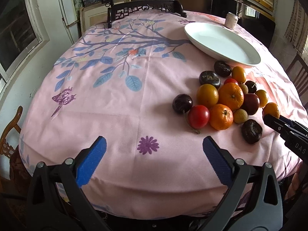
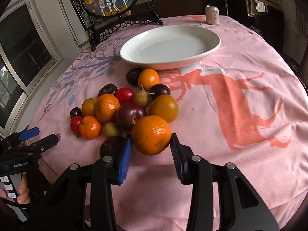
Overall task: Organize fruits
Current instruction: 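Grasp the large orange with the right tool while the left tool grasps a red cherry tomato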
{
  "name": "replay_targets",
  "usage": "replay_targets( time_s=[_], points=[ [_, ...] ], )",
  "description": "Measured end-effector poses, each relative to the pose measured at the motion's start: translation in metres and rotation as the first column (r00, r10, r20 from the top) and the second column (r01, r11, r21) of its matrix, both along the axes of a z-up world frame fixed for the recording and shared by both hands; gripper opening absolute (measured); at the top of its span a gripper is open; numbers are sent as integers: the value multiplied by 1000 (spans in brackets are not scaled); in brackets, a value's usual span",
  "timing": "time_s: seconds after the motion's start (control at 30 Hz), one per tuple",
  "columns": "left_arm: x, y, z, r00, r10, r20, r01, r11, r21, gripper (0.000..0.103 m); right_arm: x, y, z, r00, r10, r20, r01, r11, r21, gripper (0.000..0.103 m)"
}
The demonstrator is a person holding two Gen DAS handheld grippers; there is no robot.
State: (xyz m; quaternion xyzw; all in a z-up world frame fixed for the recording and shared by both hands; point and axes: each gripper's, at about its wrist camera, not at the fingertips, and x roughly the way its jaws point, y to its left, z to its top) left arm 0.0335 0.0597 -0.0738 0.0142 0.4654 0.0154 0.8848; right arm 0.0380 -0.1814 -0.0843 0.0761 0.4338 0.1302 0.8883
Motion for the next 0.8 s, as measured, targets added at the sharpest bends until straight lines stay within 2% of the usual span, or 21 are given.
replay_targets(
  time_s=[0.07, 0.17, 0.37, 0.63, 0.7, 0.77, 0.8],
  points=[
    [3, -8, -4, 1000, -14, -4, 14, 1000, 20, 101, -8, -4, 6, 1000, -16, 23, 17, 999, -31, 40],
    [13, -18, -15, 999, -27, -24, 28, 999, 33, 101, -17, -13, 7, 999, -34, 16, 34, 999, -31, 40],
    [23, -18, -27, 998, -11, -66, 10, 1000, -15, 97, -21, -25, 3, 999, -50, -1, 50, 999, -14, 40],
    [16, -24, -3, 998, -59, 20, 60, 997, -53, 97, -21, -28, 0, 998, -55, -21, 55, 998, 8, 41],
    [17, -28, -3, 997, -74, 20, 75, 996, -50, 90, -21, -28, 0, 998, -55, -21, 55, 998, 7, 41],
    [19, -30, -6, 996, -91, 1, 91, 994, -63, 74, -22, -29, 0, 998, -56, -22, 56, 998, 9, 41],
    [19, -30, -8, 995, -95, -11, 94, 993, -74, 71, -22, -29, 1, 998, -57, -21, 57, 998, 9, 41]
  ],
)
